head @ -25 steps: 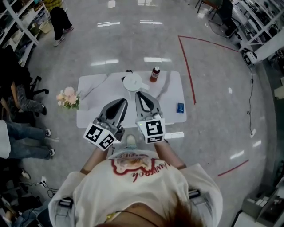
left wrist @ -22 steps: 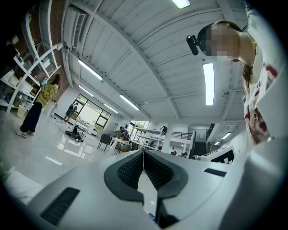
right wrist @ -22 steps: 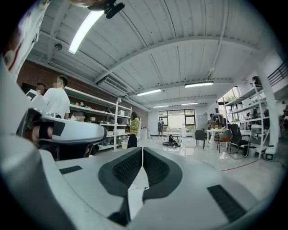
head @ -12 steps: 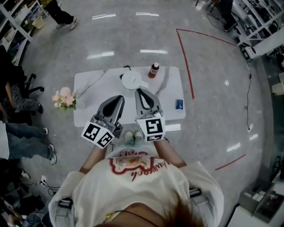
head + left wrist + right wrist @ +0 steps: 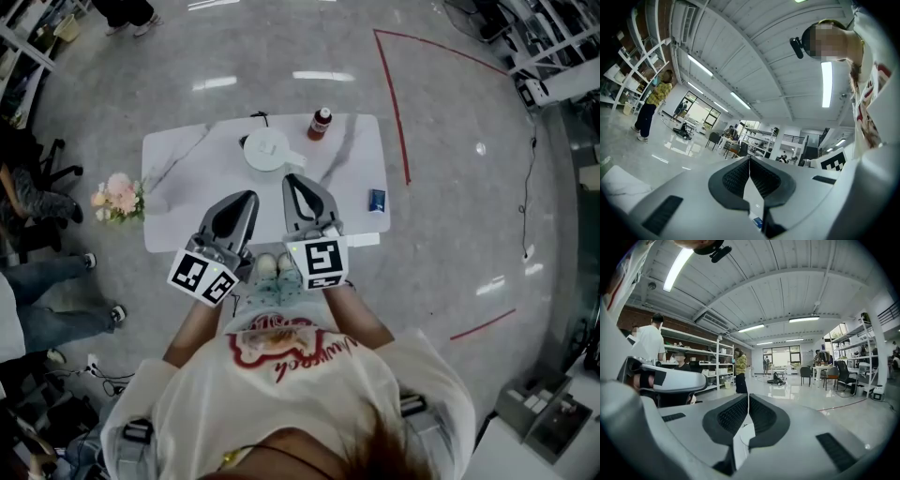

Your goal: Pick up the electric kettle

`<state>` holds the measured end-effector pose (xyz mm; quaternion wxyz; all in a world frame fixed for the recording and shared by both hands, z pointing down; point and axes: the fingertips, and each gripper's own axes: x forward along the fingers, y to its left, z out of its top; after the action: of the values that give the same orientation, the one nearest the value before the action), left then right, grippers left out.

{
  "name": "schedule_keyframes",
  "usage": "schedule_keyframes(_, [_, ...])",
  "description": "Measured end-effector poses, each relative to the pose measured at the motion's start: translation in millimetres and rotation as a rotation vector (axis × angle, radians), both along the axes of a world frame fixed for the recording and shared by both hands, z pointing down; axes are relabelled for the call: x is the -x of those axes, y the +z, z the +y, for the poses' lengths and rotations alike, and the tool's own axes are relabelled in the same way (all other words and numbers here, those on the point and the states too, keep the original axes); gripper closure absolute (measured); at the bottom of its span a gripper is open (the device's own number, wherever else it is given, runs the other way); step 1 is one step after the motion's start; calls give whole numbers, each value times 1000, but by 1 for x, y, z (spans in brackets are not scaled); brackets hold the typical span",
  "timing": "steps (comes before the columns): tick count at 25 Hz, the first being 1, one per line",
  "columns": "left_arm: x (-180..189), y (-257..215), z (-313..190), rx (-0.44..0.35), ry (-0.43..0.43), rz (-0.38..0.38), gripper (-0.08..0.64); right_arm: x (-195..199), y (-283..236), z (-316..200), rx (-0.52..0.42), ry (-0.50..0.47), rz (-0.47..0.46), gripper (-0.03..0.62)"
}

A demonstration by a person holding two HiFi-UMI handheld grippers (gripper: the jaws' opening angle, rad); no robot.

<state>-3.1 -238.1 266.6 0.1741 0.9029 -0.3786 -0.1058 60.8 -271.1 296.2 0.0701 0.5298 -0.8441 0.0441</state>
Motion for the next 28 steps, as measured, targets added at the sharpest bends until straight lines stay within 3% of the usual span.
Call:
schedule_keyframes(12, [-4,53,-19,73,-48,-41,548,-22,53,-13,69,-2,11,575])
schedule_keyframes(28, [-22,111,-38,86,-53,-56,548,-45,129,-27,135,21,15,575])
